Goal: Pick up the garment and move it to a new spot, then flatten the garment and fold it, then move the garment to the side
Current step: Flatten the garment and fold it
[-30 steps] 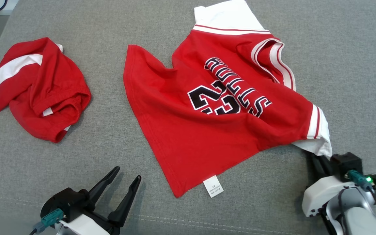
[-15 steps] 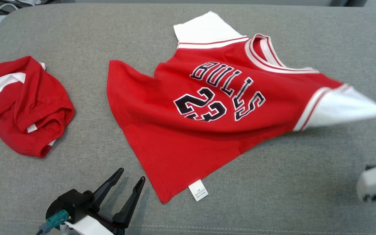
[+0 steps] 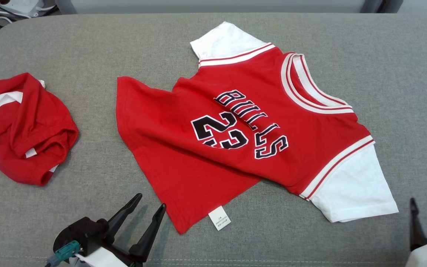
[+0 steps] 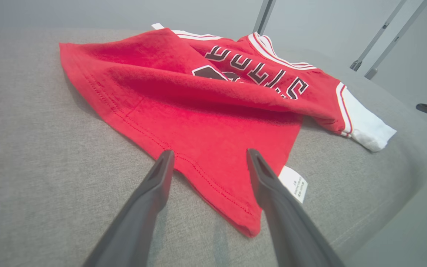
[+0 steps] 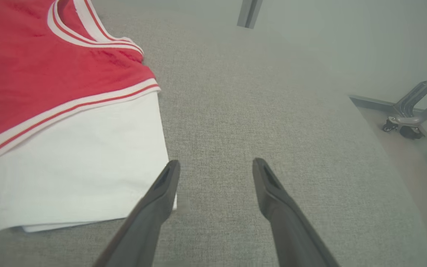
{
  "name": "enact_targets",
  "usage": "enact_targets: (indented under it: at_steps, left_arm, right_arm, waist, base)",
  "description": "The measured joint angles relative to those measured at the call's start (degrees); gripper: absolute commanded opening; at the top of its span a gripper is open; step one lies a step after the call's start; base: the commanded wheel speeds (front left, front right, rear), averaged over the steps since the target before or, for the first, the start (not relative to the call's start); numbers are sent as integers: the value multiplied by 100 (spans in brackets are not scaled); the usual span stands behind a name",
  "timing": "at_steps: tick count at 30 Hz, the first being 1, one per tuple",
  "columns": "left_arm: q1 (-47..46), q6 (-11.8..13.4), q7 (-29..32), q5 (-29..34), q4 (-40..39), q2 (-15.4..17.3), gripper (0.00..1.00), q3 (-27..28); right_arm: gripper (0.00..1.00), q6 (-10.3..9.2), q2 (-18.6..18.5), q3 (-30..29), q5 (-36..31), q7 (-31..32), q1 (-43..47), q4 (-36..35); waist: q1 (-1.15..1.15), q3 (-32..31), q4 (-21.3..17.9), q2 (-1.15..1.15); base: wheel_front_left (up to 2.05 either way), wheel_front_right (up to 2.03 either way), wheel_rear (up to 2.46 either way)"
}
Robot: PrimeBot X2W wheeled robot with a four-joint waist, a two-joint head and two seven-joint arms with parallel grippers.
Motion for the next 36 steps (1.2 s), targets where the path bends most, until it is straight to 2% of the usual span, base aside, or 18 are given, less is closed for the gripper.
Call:
enact_targets:
  at_steps: [4, 12, 21, 23, 24, 25, 31, 36]
  left_arm:
    - [54, 0, 0, 1, 13, -12, 100, -18]
    - [82, 0, 0, 18, 20, -18, 100, -40]
    - [82, 0, 0, 15, -23, 60, 100, -42]
    - [82, 0, 0, 15, -37, 73, 100, -36]
    - [82, 0, 0, 15, -48, 79, 100, -26]
    - [82, 0, 0, 15, -65, 98, 100, -9]
    - [81, 0, 0, 15, -94, 145, 100, 7]
    - [81, 0, 0, 16, -114, 145, 100, 11]
  right_arm:
    - [100, 0, 8, 265, 82, -250, -11, 514]
    - [100, 0, 1, 368, 426, -647, -284, 1202]
    - [100, 0, -11, 382, 1103, -1445, -731, 2401]
    - [88, 0, -22, 408, 1121, -1595, -840, 2563]
    - [73, 0, -30, 430, 1150, -1648, -888, 2629]
    - [42, 0, -33, 460, 1179, -1749, -972, 2750]
    - [2, 2, -29, 588, 1346, -1895, -1093, 2974]
    - [0, 29, -10, 553, 1352, -1902, -1145, 3029]
  waist:
    - [0, -50, 16, 0]
    - [0, -46, 88, 0]
    - [0, 104, 247, 0]
    - [0, 130, 255, 0]
    - [0, 139, 254, 0]
    - [0, 148, 241, 0]
    - [0, 145, 176, 0]
    - [0, 136, 124, 0]
  base:
    - [0, 0, 0]
    - [0, 0, 0]
    - [0, 0, 0]
    - [0, 0, 0]
    - [0, 0, 0]
    - [0, 0, 0]
    - [0, 0, 0]
    - [0, 0, 0]
